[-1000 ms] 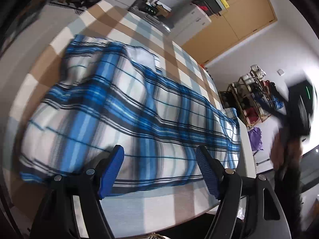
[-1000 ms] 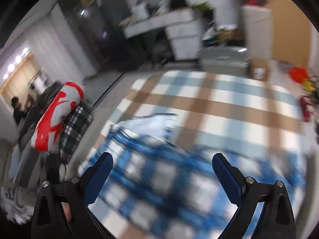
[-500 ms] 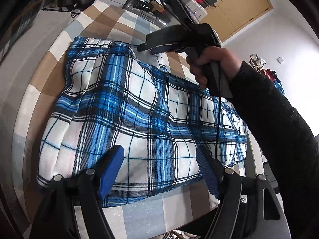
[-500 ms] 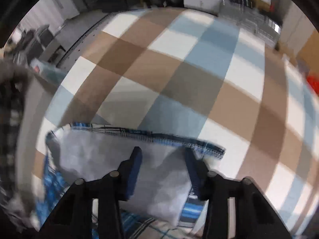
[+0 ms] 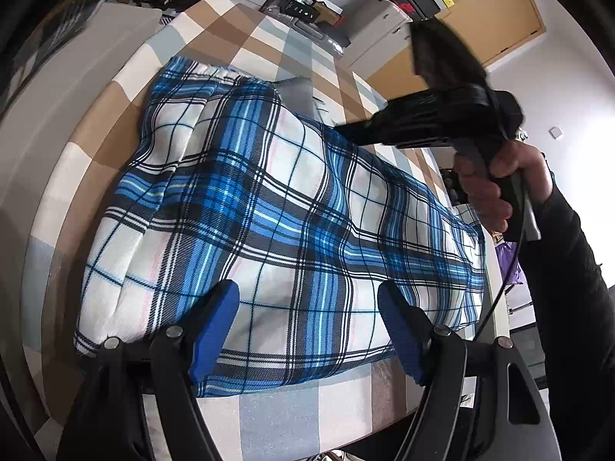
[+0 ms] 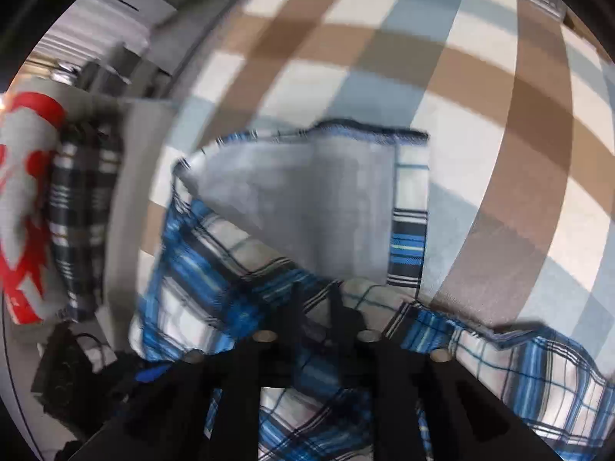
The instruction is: Fold large clothes
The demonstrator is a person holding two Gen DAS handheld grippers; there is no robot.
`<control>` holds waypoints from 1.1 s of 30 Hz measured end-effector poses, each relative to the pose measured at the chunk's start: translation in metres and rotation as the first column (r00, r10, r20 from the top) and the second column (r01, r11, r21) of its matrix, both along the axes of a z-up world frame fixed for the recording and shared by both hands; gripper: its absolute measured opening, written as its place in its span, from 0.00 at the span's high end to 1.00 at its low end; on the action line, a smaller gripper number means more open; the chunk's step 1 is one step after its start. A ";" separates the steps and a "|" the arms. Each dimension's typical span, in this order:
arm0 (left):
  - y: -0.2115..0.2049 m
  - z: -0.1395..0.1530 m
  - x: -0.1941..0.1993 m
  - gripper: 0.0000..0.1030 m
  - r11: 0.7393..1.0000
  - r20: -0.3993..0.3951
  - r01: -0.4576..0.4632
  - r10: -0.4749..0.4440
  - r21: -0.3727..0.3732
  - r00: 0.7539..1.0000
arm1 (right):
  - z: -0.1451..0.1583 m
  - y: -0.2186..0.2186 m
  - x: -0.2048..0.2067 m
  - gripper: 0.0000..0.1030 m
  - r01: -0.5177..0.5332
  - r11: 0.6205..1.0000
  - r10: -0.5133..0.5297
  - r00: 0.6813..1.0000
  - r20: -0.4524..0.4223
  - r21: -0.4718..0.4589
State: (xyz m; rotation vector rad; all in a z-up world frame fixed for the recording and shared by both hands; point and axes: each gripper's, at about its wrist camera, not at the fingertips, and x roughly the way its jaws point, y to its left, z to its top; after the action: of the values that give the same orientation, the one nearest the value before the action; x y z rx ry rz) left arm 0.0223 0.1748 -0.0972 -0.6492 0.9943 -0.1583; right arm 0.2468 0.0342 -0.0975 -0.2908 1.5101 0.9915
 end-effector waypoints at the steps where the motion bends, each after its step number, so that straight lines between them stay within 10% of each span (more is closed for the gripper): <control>1: 0.001 0.000 0.000 0.32 1.000 -0.002 -0.003 0.003 0.002 1.000 | 0.005 -0.003 -0.003 0.61 -0.003 1.000 0.003 1.000 0.002 0.029; 6: 0.002 0.000 -0.003 0.32 1.000 -0.004 -0.007 0.007 -0.004 1.000 | 0.017 0.017 -0.015 0.38 -0.084 0.989 0.079 0.996 0.045 0.125; 12: 0.004 -0.001 -0.004 0.32 1.000 -0.002 -0.003 0.003 -0.008 1.000 | -0.002 0.087 -0.028 0.40 -0.190 0.981 0.184 0.976 0.117 0.042; 14: 0.006 -0.001 -0.004 0.32 1.000 -0.001 -0.004 0.004 -0.015 1.000 | -0.010 0.097 -0.026 0.58 -0.196 0.980 0.192 0.977 0.098 0.030; 15: 0.007 -0.001 -0.004 0.32 1.000 -0.002 -0.004 0.004 -0.017 1.000 | -0.011 0.100 -0.027 0.91 -0.203 0.979 0.200 0.976 0.084 0.032; 16: 0.008 -0.002 -0.004 0.32 1.000 -0.003 -0.002 0.002 -0.022 1.000 | -0.010 0.102 -0.030 0.99 -0.218 0.976 0.215 0.972 0.093 0.024; 24: 0.007 -0.001 -0.004 0.32 0.999 -0.004 0.002 -0.002 -0.039 1.000 | 0.043 0.086 -0.027 1.00 -0.153 0.960 0.122 0.982 0.143 0.236; 26: 0.007 -0.002 -0.003 0.32 0.999 -0.006 0.004 -0.005 -0.038 1.000 | 0.048 0.083 -0.024 0.91 -0.155 0.964 0.118 0.978 0.174 0.217; 28: 0.007 -0.001 -0.003 0.32 0.999 -0.004 0.002 -0.002 -0.040 1.000 | 0.038 0.081 -0.023 0.36 -0.158 0.972 0.133 0.980 0.150 0.172; 29: 0.007 -0.001 -0.003 0.32 0.999 -0.002 -0.001 0.001 -0.045 1.000 | 0.034 0.080 -0.025 0.26 -0.161 0.974 0.135 0.978 0.157 0.162; 33: 0.009 0.003 -0.008 0.32 0.997 0.025 -0.014 0.016 -0.077 1.000 | 0.012 0.093 -0.037 0.24 -0.253 0.962 0.231 0.954 0.190 0.101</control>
State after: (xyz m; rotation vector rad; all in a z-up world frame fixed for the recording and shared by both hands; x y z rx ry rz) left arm 0.0140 0.1842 -0.0940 -0.7227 0.9621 -0.1923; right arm 0.2095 0.1269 -0.0854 -0.4715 1.2655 1.2168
